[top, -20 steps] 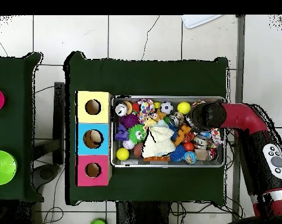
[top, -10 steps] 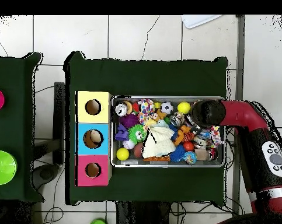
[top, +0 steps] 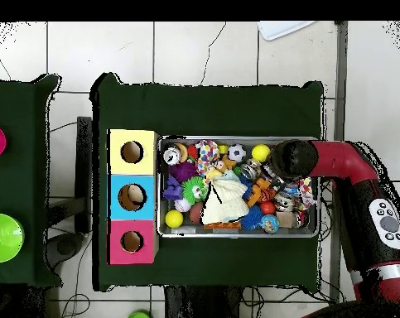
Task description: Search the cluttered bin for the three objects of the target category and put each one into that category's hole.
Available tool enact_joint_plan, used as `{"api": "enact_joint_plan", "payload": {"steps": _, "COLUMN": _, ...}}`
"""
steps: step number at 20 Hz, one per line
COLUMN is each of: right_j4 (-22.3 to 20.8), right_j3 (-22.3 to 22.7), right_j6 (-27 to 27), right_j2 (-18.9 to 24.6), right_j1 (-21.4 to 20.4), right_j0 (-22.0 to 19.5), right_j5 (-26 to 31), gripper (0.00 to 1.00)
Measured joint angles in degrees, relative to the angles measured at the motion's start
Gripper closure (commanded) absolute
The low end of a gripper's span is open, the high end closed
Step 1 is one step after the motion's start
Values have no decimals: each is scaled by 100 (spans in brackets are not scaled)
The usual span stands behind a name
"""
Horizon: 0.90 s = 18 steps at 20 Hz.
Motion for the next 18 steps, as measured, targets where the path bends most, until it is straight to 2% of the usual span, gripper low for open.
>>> {"api": "enact_joint_plan", "payload": {"steps": 4, "right_j4": 31, "right_j3": 17, "right_j6": -48, "right_j2": -2, "right_j1": -42, "right_j0": 15, "right_j5": 127, "gripper": 100}}
{"api": "enact_joint_plan", "payload": {"steps": 18, "right_j4": 442, "right_j3": 61, "right_j6": -118, "right_j2": -6, "right_j1": -605, "right_j0": 14, "right_j5": 1568, "gripper": 100}}
